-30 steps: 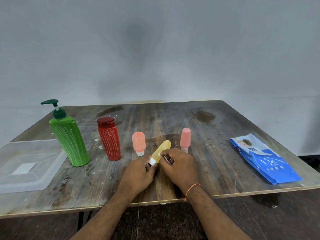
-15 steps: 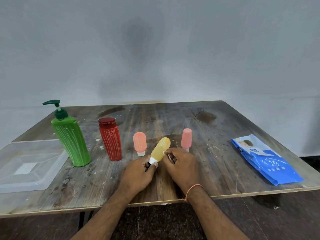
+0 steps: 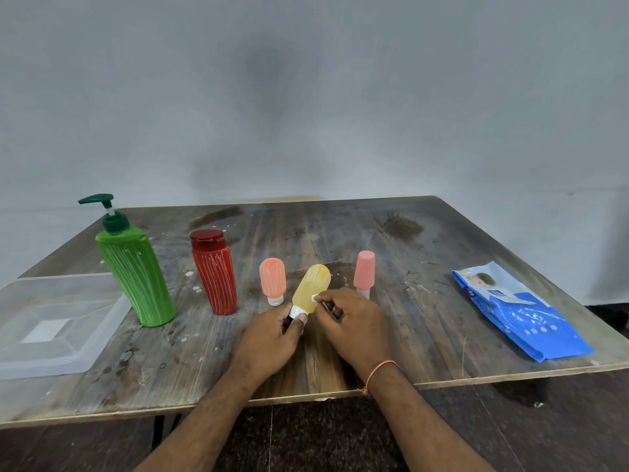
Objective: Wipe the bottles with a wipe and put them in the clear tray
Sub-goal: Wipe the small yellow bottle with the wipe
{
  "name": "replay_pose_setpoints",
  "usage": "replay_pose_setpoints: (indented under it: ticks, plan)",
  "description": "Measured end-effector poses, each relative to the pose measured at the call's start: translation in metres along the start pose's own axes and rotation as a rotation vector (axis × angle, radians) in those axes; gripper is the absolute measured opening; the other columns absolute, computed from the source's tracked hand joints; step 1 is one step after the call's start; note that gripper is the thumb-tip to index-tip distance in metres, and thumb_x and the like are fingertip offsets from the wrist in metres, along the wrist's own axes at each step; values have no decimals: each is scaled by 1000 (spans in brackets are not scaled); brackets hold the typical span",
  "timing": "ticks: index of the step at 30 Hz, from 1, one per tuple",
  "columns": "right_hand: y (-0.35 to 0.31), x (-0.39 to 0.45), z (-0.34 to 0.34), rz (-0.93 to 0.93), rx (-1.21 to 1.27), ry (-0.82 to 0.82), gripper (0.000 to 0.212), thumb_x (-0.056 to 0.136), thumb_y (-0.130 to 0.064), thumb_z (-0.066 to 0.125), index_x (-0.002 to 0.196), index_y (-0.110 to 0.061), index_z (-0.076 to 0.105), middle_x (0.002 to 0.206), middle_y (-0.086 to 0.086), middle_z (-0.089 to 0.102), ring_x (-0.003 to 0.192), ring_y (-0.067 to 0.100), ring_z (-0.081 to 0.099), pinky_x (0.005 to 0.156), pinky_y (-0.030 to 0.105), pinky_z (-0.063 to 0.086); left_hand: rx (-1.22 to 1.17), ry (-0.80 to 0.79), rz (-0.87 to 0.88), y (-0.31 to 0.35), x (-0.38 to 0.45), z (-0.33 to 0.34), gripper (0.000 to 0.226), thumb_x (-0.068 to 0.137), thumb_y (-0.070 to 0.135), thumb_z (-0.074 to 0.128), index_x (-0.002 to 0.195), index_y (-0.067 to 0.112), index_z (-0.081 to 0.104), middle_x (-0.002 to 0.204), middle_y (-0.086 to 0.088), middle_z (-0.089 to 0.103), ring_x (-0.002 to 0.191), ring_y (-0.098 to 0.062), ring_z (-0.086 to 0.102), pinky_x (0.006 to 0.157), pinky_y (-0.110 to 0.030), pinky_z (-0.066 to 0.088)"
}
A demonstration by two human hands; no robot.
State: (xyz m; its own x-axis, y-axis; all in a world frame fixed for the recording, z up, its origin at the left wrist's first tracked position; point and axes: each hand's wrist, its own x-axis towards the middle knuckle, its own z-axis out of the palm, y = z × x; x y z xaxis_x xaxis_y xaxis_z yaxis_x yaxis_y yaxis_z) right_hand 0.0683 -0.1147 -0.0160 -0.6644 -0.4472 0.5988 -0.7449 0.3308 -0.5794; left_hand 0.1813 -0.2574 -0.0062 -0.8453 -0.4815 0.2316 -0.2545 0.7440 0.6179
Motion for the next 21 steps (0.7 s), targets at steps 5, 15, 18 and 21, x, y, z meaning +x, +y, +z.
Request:
replay_pose_setpoints:
  ticks: [5,15,18,21]
  plan:
    - [1,0,2,54,-13,19,12,92,-33,76,102,-29,81,98,-17,76,84,3,66,74,18,57,-30,-10,-16,0,0,0,22,107,45,51,100,30,67,83,14,72,75,-6,67,73,-37,57]
    - [2,-1,3,29,26,10,10,90,-33,78,99,-29,81,94,-18,75,82,3,67,72,20,57,-5,-25,-46,4,0,-1,32,109,47,46,87,30,63,71,10,66,68,-6,65,61,-24,45]
    - [5,1,5,49,11,73,8,93,-33,75,99,-31,79,96,-17,74,81,4,65,71,25,57,-5,-30,-53,5,0,0,31,110,46,44,89,31,62,71,14,64,67,-5,64,61,-21,40]
    - [6,1,4,12,48,75,12,96,-32,74,106,-31,80,101,-18,74,87,4,67,74,26,58,-5,-34,-52,4,0,-1,31,110,46,43,91,31,63,73,14,65,70,-5,65,63,-21,42]
